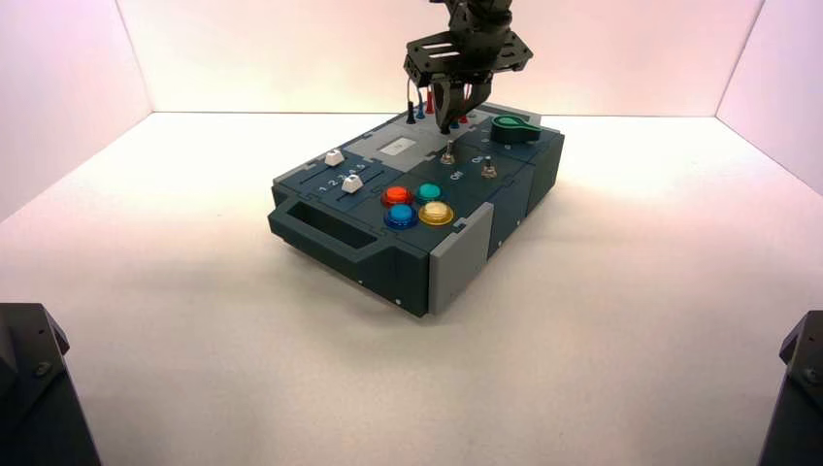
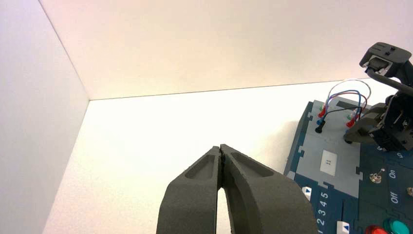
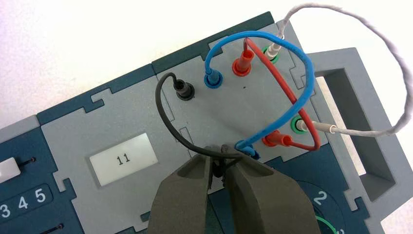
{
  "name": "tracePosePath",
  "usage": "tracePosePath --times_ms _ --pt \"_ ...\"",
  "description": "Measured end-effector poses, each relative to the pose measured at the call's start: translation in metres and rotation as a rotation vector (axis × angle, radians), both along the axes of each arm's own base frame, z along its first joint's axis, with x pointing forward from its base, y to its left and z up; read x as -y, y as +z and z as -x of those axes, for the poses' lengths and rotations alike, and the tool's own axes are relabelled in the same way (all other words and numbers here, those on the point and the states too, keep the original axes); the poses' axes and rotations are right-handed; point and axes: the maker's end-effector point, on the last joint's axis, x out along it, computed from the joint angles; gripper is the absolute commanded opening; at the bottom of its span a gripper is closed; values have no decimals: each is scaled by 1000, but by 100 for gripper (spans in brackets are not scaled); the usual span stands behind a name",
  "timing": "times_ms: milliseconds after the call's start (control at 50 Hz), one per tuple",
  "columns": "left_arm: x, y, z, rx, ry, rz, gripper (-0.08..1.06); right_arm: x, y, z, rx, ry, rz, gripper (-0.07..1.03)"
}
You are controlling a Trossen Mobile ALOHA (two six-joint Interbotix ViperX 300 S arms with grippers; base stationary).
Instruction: Pull the black wire.
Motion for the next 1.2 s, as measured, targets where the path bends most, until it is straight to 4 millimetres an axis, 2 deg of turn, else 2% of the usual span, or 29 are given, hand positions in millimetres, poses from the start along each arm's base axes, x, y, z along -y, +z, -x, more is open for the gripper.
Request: tracePosePath --times_ms 460,700,900,1200 --pt "0 1 0 3 0 0 -3 2 3 2 -12 -4 7 -2" --pt "0 1 -1 2 0 0 -3 4 11 1 -5 -7 4 -2" --pt "0 1 -1 2 0 0 -3 6 24 -3 24 -11 -8 -2" --pt "0 1 0 3 0 0 -3 8 25 -3 11 -16 0 -2"
